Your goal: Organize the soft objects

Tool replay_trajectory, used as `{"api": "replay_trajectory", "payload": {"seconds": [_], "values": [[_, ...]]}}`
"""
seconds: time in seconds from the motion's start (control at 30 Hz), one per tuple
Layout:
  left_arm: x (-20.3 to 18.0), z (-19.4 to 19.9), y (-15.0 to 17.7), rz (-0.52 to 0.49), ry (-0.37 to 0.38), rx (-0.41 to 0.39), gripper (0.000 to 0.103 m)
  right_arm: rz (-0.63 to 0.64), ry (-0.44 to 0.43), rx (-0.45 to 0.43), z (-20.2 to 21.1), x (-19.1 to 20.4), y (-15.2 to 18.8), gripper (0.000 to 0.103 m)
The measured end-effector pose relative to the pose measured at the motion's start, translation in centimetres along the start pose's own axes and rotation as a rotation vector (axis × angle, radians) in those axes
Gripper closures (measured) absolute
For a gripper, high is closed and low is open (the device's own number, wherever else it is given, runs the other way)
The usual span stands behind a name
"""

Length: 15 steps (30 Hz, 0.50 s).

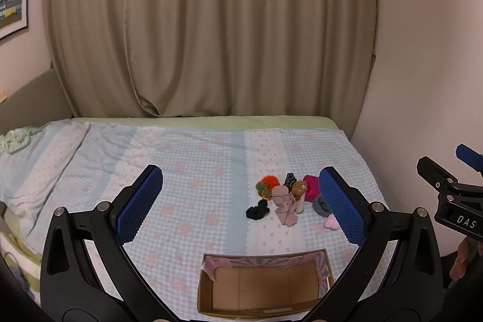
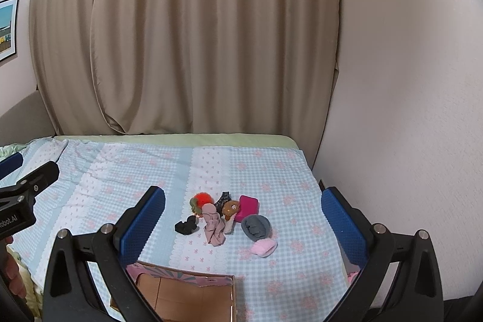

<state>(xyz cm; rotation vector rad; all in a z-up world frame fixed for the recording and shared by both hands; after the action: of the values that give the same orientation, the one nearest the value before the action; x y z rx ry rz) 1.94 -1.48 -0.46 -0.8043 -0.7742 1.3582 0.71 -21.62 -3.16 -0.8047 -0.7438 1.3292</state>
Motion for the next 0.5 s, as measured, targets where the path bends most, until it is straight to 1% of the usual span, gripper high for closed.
{"api": "replay_trajectory", "payload": {"seconds": [0.5], "values": [[-0.21, 0.0, -0.33, 0.003, 0.013, 0.005, 0.001, -0.004, 0.0, 0.001, -0.16, 0.27, 0.05, 0.0]]}}
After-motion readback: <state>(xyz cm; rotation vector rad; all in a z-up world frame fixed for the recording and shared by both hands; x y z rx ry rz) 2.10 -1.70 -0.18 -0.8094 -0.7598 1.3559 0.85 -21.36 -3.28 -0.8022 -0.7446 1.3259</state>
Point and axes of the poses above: each gripper's, at about its wrist camera, not at the fingertips, and z roughly against the way its jaws point, x to its left, y to its underside, the point moved 3 cm from there along -z, roughly the way its jaws point, and after that the axes turned 1 degree about -z, right-handed, at the moved point
